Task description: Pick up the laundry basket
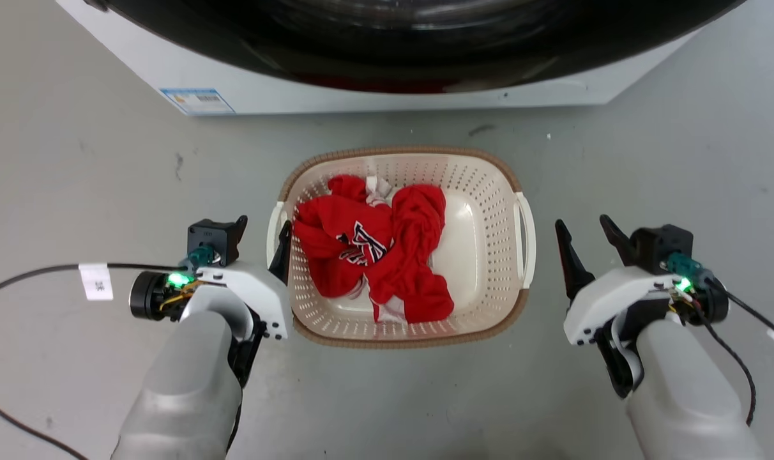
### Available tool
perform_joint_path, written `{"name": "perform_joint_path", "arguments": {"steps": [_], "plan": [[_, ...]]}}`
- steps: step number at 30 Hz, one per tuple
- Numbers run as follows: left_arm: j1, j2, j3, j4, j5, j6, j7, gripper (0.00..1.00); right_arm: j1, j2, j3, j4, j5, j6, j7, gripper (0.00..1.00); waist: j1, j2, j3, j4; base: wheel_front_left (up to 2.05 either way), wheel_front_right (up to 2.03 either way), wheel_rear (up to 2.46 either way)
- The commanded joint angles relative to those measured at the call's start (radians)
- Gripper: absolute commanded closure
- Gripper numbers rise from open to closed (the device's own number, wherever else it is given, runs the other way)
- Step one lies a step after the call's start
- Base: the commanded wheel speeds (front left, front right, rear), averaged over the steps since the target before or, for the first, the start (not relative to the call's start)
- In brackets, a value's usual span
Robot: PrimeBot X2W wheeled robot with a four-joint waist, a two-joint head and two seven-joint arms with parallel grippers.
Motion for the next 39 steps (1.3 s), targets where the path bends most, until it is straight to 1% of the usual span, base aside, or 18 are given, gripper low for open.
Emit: {"name": "perform_joint_path", "arguments": {"steps": [1,7,10,11,16,22,27,32,39], "plan": [[-0.036,0.004,-0.013,0.023,-0.016,-0.002,0.001,0.0,-0.047,0.0,0.016,0.035,0.01,0.0,-0.006,0.0,-0.0002,0.0,0.064,-0.012,0.0,0.0,0.0],[-0.121,0.032,-0.072,0.105,-0.094,-0.002,0.034,0.0,-0.169,0.0,0.096,0.185,0.066,0.0,-0.013,0.0,-0.0002,0.0,0.137,-0.021,0.0,0.0,0.0],[-0.155,0.056,-0.107,0.13,-0.142,-0.002,0.065,0.0,-0.223,0.0,0.137,0.252,0.104,0.0,-0.005,0.0,-0.0002,0.0,0.163,-0.025,0.0,0.0,0.0],[-0.155,0.056,-0.107,0.13,-0.142,-0.002,0.065,0.0,-0.223,0.0,0.137,0.252,0.104,0.0,-0.005,0.0,-0.0002,0.0,0.163,-0.025,0.0,0.0,0.0],[-0.188,0.093,-0.179,0.148,-0.198,-0.001,0.106,0.0,-0.285,0.0,0.228,0.326,0.184,0.0,0.032,0.0,-0.0002,0.0,0.19,-0.036,0.0,0.0,0.0],[-0.21,0.13,-0.253,0.155,-0.276,-0.001,0.18,0.0,-0.33,0.0,0.336,0.362,0.289,0.0,0.074,0.0,-0.0002,0.0,0.214,-0.048,0.0,0.0,0.0],[-0.231,0.154,-0.309,0.146,-0.332,-0.001,0.23,0.0,-0.361,0.0,0.408,0.379,0.355,0.0,0.107,0.0,-0.0002,0.0,0.24,-0.054,0.0,0.0,0.0],[-0.264,0.174,-0.346,0.155,-0.382,-0.001,0.266,0.0,-0.393,0.0,0.474,0.381,0.411,0.0,0.131,0.0,-0.0002,0.0,0.27,-0.065,0.0,0.0,0.0],[-0.304,0.182,-0.383,0.176,-0.432,-0.001,0.294,0.0,-0.427,0.0,0.55,0.383,0.481,0.0,0.156,0.0,-0.0002,0.0,0.298,-0.075,0.0,0.0,0.0]]}}
